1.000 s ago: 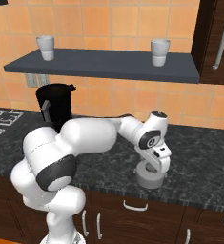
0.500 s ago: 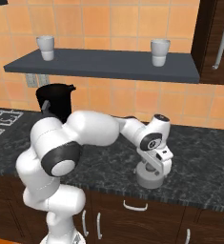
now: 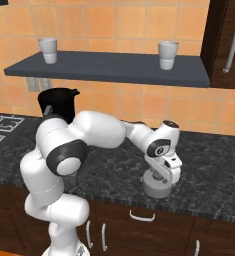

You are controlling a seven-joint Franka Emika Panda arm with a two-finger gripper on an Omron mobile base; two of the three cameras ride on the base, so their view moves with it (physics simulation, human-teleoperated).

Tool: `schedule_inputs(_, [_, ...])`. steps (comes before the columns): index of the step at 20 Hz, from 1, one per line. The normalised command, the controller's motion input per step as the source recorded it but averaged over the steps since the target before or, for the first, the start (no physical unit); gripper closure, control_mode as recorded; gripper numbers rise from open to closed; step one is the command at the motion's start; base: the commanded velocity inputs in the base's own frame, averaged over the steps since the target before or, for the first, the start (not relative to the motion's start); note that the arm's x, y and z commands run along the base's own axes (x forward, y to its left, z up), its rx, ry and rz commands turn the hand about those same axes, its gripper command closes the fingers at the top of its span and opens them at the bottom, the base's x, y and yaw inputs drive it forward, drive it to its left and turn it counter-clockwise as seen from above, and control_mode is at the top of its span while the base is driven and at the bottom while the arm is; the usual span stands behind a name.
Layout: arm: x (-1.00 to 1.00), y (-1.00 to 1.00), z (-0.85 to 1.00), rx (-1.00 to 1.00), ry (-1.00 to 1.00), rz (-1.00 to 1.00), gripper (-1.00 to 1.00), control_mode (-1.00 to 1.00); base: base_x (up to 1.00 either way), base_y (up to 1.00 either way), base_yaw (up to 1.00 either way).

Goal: Close the lid blender by securely placing the lid on top.

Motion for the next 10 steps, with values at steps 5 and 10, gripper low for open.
schedule_inputs(5, [0.00,0.00,0.00,0.00,0.00,0.00,1.00,-1.00,0.00,0.00,0.00])
schedule_inputs(10, [0.00,0.00,0.00,0.00,0.00,0.00,1.00,-1.00,0.00,0.00,0.00])
